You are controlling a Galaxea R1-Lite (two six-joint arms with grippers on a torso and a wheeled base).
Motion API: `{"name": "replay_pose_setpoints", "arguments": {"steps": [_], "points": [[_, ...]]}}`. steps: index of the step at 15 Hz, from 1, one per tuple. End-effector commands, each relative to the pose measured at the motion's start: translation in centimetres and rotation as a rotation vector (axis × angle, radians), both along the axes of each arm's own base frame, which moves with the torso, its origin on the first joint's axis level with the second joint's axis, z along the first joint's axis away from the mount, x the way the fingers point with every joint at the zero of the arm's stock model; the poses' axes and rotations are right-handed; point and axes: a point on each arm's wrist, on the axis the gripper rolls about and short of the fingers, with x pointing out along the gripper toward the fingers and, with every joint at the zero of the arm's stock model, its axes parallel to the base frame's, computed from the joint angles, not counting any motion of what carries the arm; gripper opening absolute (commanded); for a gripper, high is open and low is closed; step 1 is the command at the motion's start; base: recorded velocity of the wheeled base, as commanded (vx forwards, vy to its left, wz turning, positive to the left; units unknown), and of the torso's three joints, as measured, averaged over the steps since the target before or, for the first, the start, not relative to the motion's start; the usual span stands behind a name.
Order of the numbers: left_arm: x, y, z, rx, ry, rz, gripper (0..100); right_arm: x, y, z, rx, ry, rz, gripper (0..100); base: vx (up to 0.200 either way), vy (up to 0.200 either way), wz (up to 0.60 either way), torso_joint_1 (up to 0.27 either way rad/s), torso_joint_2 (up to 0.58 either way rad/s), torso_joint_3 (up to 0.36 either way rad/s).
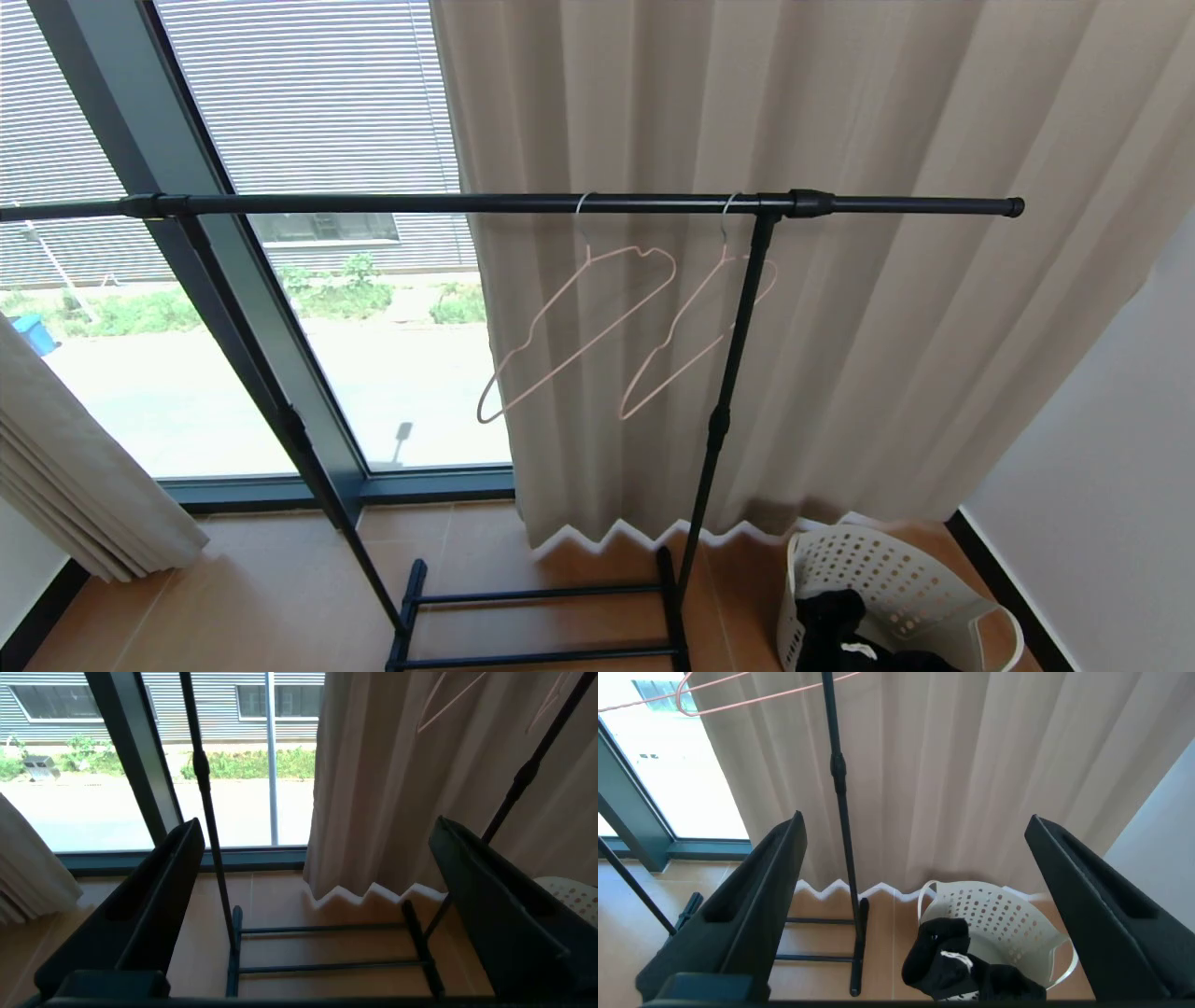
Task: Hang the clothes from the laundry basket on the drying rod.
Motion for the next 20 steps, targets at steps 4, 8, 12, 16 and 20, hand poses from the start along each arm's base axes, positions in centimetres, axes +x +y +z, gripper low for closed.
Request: {"name": "replay_pose_setpoints", "arguments": {"steps": [4, 8, 12, 16, 20], "points": [[0.00, 0.00, 0.00, 0.000, 0.000, 0.000, 100, 0.00, 0.00, 0.00, 0.000, -0.001, 0.001, 100, 0.000, 0.000, 0.00, 0.000, 0.00, 0.000], [0.00, 0.00, 0.00, 0.000, 0.000, 0.000, 100, 0.00, 0.00, 0.00, -0.003, -0.001, 0.001, 100, 0.000, 0.000, 0.00, 0.000, 0.00, 0.000], [0.00, 0.00, 0.00, 0.000, 0.000, 0.000, 100, 0.00, 0.00, 0.00, -0.003, -0.001, 0.001, 100, 0.000, 0.000, 0.00, 0.000, 0.00, 0.000], [0.00, -0.01, -0.02, 0.011, 0.001, -0.002, 100, 0.00, 0.00, 0.00, -0.003, -0.001, 0.001, 100, 0.000, 0.000, 0.00, 0.000, 0.00, 0.000], [0.00, 0.00, 0.00, 0.003, 0.000, -0.004, 100, 0.00, 0.01, 0.00, -0.011, -0.001, 0.002, 100, 0.000, 0.000, 0.00, 0.000, 0.00, 0.000]]}}
